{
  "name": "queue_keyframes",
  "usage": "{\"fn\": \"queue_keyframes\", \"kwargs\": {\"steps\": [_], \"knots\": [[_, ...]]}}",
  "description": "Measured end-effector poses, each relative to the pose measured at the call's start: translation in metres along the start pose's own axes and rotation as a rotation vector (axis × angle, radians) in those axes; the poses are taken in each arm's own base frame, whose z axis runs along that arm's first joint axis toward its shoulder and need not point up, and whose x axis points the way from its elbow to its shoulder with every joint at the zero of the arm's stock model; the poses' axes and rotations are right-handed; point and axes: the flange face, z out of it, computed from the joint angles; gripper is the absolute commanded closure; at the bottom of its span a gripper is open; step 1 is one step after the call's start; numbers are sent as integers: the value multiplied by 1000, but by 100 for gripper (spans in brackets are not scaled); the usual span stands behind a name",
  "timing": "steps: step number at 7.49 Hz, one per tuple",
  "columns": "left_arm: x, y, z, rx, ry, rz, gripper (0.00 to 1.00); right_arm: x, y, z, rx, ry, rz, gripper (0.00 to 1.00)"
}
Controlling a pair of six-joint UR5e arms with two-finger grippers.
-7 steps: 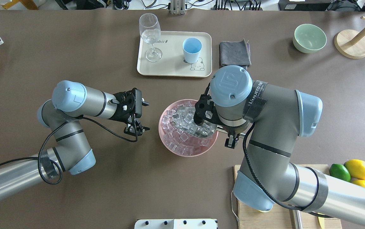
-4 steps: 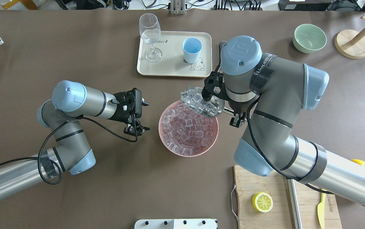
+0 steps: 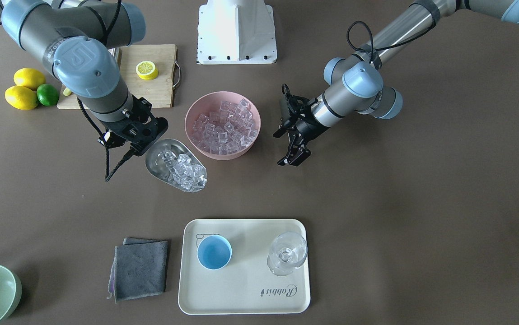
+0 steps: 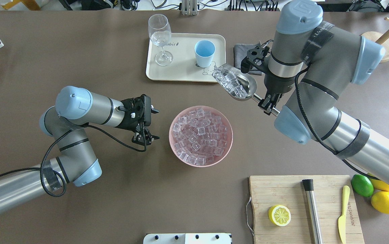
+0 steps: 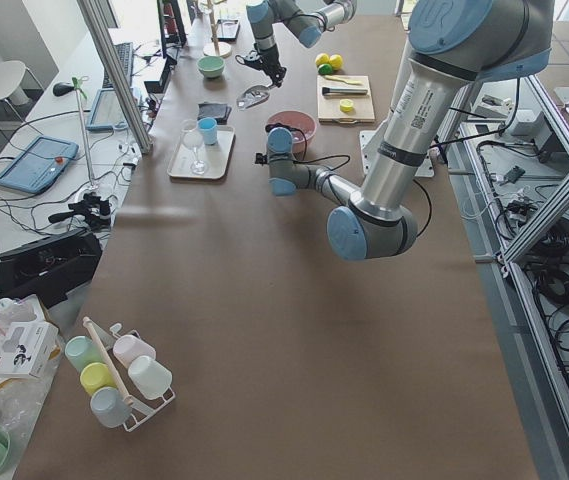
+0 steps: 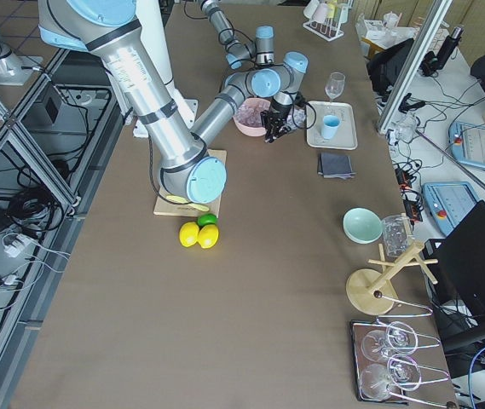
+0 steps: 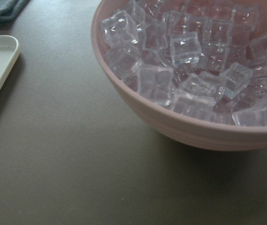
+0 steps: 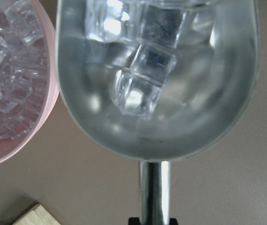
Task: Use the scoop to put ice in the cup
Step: 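Lift the filled scoop out of the bowl with the right gripper, then carry the scoop of ice with the right arm to the small blue cup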
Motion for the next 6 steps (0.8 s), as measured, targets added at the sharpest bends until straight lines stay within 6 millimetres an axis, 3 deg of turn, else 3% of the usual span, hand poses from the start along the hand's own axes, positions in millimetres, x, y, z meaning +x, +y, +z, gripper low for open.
{"fn": "queue_keyframes", "kwargs": {"steps": [4, 6], "knots": [[-1, 2, -1, -3, 0, -3, 1, 20, 0, -18, 112, 20, 327, 100], [-3, -2, -6, 1, -10, -3, 1, 22, -1, -20, 120, 41, 379, 100]]}}
